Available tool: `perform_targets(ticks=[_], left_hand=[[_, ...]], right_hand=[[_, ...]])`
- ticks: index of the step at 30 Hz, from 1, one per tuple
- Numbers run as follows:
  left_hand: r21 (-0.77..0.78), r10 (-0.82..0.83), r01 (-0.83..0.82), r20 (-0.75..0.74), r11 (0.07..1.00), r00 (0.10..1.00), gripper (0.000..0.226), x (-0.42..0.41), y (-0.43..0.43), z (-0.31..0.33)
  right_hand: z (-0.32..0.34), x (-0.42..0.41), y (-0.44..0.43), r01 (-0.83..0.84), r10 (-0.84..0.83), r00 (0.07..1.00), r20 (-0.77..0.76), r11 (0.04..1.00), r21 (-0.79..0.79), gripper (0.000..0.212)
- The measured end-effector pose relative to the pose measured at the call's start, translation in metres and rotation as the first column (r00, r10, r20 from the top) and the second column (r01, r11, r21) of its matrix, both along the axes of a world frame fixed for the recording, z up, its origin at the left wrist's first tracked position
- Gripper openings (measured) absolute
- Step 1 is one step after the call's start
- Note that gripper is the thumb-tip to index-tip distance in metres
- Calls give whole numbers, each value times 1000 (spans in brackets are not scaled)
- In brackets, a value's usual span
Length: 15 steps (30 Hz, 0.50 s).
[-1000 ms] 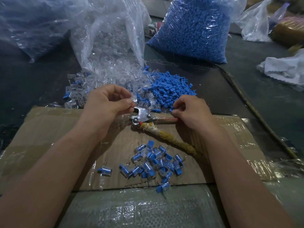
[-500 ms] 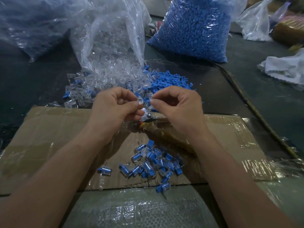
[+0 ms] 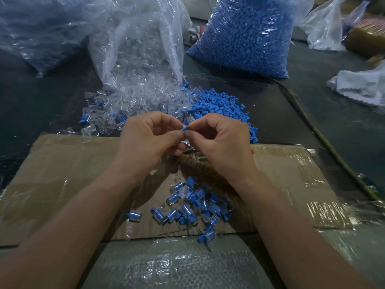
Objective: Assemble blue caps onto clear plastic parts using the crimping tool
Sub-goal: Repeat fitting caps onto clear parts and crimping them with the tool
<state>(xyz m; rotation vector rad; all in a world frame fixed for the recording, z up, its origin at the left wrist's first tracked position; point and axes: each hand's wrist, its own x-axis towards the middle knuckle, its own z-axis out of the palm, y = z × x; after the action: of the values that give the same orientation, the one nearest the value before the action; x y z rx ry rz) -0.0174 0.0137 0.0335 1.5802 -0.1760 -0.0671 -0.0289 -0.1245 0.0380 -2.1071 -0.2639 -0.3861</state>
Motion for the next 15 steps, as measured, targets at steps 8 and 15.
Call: perform_targets(ticks=[8, 15], left_hand=[[-76, -71, 68, -25, 995, 997, 9, -1, 3, 4], [-162, -96, 75, -125, 984, 987, 20, 1, 6, 7]], right_hand=[[3, 2, -8, -183, 196, 978, -72, 970, 159, 35], [-2, 4, -12, -276, 281, 960, 3, 941, 195, 42]])
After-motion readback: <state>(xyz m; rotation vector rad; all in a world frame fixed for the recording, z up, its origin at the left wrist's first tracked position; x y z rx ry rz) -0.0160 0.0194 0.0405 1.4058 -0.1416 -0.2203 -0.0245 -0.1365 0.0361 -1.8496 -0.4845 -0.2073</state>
